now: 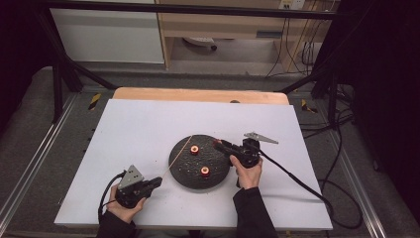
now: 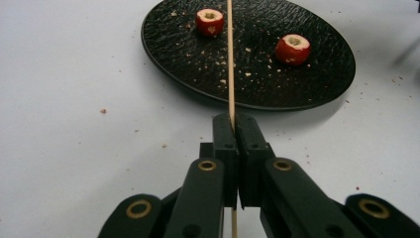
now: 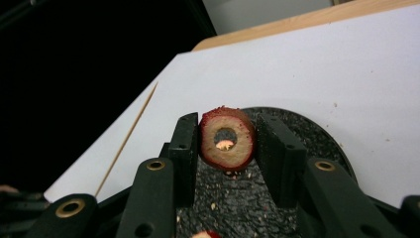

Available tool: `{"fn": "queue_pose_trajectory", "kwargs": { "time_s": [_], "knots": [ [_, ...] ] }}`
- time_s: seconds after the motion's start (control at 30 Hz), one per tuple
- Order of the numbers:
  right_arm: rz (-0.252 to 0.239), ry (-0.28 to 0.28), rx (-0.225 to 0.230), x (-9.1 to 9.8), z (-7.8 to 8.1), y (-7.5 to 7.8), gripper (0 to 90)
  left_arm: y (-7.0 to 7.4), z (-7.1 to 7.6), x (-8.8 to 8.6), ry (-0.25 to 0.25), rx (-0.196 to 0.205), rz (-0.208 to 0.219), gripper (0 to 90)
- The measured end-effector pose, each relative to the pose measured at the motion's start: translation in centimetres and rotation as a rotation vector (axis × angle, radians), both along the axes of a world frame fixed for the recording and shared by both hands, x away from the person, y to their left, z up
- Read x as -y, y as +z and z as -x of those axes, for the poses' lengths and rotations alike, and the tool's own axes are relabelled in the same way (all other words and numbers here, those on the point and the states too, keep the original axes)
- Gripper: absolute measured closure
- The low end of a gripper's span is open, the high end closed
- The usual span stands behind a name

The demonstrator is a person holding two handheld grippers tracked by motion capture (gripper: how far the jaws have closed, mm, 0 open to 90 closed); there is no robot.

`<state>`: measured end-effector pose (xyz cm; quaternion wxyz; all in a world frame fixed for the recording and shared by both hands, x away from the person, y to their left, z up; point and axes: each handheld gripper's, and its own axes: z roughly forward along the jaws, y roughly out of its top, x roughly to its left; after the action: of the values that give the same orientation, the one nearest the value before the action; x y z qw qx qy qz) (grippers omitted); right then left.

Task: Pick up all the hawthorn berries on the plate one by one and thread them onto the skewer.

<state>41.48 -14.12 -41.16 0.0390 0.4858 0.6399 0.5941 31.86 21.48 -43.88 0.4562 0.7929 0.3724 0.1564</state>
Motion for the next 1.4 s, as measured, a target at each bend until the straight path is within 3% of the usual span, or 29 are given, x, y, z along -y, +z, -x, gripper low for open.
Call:
{"fn": "queue_pose_trajectory", "kwargs": {
  "time_s": [0.57,1.4],
  "knots": [
    [-0.181,-0.106,0.072,-0.5,-0.1,0.2,62.7,0.0,0.5,1.9,0.017,0.021,0.03,88.1],
    [-0.368,-0.2,0.112,-0.9,-0.7,0.1,62.8,0.1,0.8,4.5,-0.002,0.037,0.055,88.1]
  ]
}}
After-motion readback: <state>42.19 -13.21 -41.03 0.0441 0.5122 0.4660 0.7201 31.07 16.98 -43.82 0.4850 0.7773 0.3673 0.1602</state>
